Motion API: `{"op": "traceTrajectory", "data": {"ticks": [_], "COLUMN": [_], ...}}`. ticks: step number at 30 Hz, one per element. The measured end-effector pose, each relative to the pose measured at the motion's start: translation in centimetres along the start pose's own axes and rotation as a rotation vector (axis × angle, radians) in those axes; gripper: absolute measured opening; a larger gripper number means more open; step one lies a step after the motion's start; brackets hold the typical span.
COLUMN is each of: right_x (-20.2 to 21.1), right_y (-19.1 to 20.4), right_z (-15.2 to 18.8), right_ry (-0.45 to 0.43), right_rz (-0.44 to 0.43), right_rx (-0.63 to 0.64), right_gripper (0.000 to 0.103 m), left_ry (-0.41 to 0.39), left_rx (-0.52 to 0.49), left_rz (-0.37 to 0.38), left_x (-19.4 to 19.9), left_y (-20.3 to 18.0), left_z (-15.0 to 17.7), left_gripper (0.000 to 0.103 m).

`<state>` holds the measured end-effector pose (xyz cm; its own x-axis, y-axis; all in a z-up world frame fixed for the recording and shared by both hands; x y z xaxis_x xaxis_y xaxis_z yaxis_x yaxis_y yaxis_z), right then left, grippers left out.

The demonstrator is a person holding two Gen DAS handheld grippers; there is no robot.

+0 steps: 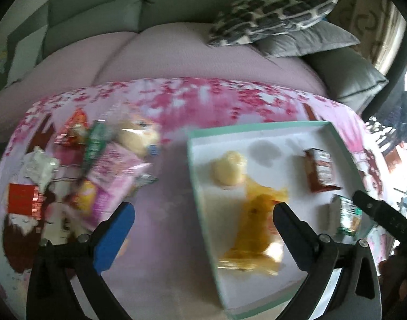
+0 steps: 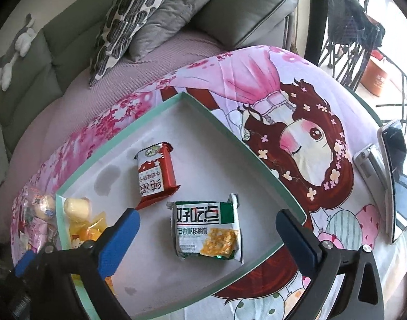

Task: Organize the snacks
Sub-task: 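Move both tools back over the remaining snack pile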

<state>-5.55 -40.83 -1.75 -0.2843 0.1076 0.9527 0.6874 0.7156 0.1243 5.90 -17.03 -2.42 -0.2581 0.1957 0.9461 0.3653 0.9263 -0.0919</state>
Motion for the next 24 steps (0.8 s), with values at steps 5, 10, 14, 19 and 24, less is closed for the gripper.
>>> {"op": "traceTrajectory", "data": {"ticks": [5, 10, 14, 19, 24], "right_x": [0.3, 0.6, 1.2, 2.1, 2.0], "right_y": [1.4, 3.2, 4.9, 8.3, 12.0], "right_z": [0.3, 0.7, 1.2, 2.4, 4.1], "right_ry": [-0.010, -0.016, -0.034, -0.058, -0.048], "right_rz": [0.002, 0.005, 0.003, -0.017, -0.051], "right_rx": [0.038, 0.091, 0.128, 0.215, 0.308], "right_gripper": [0.103, 0.103, 0.103, 0.103, 0.103], "left_ry": [0.003, 0.001, 0.010, 0.009, 0.015], "left_rx": [0.070, 0.164, 0.251, 0.342, 0.389], "left_rz": [-0.073, -0.176, -0.224, -0.254, -0.263], "left_x": [0.3, 0.9, 1.2, 1.9, 2.2], "left_y": [4.4, 9.9, 14.0, 18.1, 20.3], "left_z": [-0.2, 0.0, 0.6, 1.9, 2.9], "left_gripper": [0.103, 0.103, 0.103, 0.103, 0.103]}}
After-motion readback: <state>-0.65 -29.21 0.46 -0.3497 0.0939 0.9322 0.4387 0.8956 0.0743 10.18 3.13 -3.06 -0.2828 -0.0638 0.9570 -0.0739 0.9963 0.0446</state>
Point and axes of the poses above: each gripper's, at about its wrist camera, not at the fingertips, and x roughly against the way its jaws point, y to its left, z to its underside, the point moved 4 cm from there along -x, roughly the way its jaws point, and after that the axes turned 11 degrees about y, right-handed, at the moved point
